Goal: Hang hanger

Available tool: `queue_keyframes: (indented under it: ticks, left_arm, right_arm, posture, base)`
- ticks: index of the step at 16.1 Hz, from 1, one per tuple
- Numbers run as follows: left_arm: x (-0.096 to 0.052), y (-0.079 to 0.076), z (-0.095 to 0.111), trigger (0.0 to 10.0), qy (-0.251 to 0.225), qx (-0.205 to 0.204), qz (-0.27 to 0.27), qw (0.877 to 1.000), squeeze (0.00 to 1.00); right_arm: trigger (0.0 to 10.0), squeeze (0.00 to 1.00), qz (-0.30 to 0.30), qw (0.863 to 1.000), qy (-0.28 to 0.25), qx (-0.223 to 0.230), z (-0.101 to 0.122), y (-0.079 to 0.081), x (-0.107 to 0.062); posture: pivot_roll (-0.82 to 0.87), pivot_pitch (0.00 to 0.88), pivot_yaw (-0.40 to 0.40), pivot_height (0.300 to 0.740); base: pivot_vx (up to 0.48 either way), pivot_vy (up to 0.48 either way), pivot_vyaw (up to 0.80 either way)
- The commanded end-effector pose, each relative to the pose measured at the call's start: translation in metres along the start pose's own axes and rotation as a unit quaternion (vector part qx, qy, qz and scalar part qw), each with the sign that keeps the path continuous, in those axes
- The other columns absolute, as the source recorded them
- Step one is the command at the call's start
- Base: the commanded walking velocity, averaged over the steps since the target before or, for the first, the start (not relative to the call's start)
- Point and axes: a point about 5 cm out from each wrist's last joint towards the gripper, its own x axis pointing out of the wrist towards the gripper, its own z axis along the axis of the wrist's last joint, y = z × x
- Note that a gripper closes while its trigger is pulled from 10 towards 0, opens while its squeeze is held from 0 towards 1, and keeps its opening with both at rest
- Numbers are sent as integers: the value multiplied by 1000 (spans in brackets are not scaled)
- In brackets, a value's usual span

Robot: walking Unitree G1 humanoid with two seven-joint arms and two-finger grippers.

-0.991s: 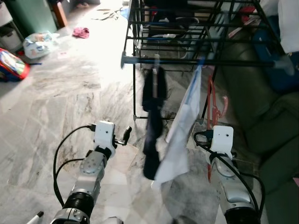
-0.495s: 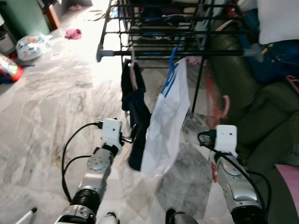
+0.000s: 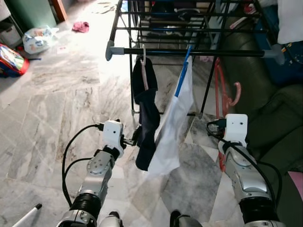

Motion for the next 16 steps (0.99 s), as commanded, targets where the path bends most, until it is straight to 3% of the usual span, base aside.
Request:
queue_keyframes:
  ticks: [1,12,16]
  left_arm:
    - [-3,1,-2,10000,-1,-5,0,1000,0]
    - [-5,-2,-3,10000,0,-1,-17,1000,0]
    - [-6,-4,-4,10000,3,-1,-24,1000,0]
  right_arm:
    - [10000,0,2,1000,2,0,-4,0,-2]
    - [10000,0,-5,999,40,16,-39,17,-28]
    - [10000,0,-16,1000,19,13,-35,21,-31]
  posture:
    - [1,236,3,740]
    - [-3,231,8,740]
    - [-3,234,13,740]
  base:
    - [274,0,0]
    - [278,0,0]
    - [300,0,0]
